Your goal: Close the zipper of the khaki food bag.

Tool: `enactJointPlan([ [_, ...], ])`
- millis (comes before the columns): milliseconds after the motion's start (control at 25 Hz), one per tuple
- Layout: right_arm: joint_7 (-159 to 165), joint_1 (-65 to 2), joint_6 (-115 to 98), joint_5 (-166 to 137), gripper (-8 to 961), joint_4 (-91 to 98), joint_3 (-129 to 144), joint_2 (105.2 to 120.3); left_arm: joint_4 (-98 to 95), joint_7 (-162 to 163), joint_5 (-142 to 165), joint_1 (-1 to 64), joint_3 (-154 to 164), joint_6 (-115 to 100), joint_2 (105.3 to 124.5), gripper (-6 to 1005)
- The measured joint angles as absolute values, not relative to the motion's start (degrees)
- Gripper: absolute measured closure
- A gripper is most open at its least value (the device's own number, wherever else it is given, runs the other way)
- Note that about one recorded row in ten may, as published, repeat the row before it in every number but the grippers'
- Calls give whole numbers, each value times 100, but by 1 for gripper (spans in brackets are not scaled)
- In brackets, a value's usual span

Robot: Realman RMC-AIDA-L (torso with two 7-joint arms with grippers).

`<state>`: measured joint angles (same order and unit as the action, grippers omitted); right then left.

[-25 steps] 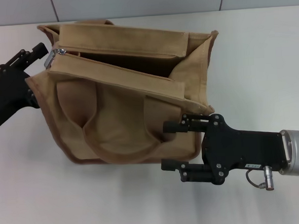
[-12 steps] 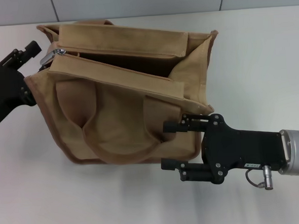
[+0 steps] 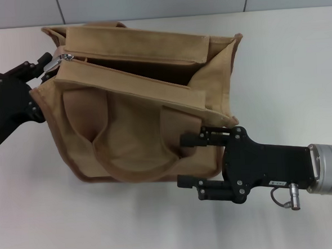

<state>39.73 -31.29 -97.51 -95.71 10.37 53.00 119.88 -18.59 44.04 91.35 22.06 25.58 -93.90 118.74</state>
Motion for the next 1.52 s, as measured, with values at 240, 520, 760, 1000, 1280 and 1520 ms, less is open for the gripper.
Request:
enactJointPlan([
  [240,3972,-3126,-9751,-9535,284,1037,5300,11989,-1848,4378,9051,2199,2472,-9350,11874,784],
  [520,3972,-3121,-9751,-9509,284,1037,5300,11989,-1842,4519,9013,2195,2348,-9336,11874,892],
  [760,3973,-3096,-9904,-9350,284,1037,5300,11989,-1634,4519,8767,2203,2286,-9446,11876,892],
  [1000,4204,-3066,-10011,-9125,284,1039,5300,11963,-1484,4498,8656,2289,2285,-9914,11892,893],
  [1280,4986,-3185,-10279,-8419,283,1087,5300,11970,-993,4494,8562,2713,2288,-10099,11908,893],
  [1520,6211,-3400,-10247,-8094,282,1285,5300,11955,-677,4475,8557,2918,2302,-10122,11916,894],
])
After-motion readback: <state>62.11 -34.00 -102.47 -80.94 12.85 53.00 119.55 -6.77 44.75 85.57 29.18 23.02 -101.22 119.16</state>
